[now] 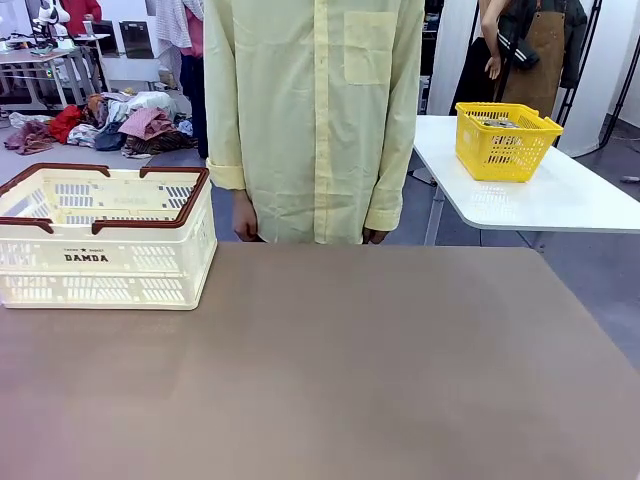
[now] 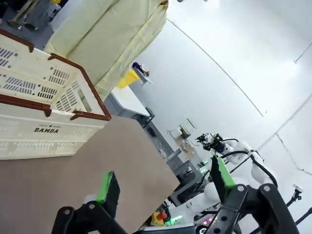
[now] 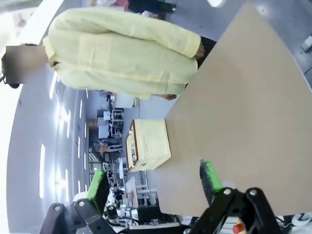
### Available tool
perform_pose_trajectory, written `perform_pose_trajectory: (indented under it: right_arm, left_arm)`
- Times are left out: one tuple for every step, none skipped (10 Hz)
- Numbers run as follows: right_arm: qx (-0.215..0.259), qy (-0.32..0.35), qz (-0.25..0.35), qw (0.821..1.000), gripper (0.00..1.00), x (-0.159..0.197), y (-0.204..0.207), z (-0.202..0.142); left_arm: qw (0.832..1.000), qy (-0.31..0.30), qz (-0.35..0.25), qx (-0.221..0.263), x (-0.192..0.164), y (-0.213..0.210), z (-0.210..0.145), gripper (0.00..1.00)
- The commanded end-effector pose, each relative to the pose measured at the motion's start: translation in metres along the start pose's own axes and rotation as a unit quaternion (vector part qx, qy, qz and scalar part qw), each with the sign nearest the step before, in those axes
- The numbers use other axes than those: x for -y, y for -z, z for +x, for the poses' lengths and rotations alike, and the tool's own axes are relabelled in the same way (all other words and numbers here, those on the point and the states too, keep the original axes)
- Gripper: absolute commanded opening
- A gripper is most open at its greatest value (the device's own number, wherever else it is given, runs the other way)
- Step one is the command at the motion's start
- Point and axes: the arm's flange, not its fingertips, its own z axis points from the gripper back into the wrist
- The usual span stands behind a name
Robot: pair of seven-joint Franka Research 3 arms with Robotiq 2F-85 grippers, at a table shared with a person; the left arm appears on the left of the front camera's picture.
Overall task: Place the drinks into the Shopping basket.
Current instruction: Pick up one drink and place it into the Shopping basket.
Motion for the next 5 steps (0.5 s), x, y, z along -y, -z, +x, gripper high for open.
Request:
perform_pose_trajectory:
  right_arm:
    - [-0.012,-0.022,0.002,1.0,1.0,-0.013,0.0049,-0.0045]
    - [-0.012,-0.022,0.002,1.0,1.0,-0.013,0.0049,-0.0045]
    - [-0.012,-0.022,0.002,1.0,1.0,-0.013,0.0049,-0.0045]
    - [-0.012,-0.022,0.002,1.0,1.0,-0.013,0.0049,-0.0045]
    - [-0.012,-0.022,0.002,1.0,1.0,-0.013,0.0049,-0.0045]
  left_arm:
    - [1.0,0.006,0.004,-0.003,0.013,-0.0008,0.0023,1.0]
    - [1.0,0.006,0.004,-0.003,0.013,-0.0008,0.0023,1.0]
    - [1.0,0.006,0.004,-0.003,0.013,-0.0008,0.0023,1.0]
    - [1.0,0.006,0.004,-0.003,0.013,-0.0008,0.0023,1.0]
    - [1.0,0.006,0.004,-0.003,0.013,-0.0008,0.0023,1.0]
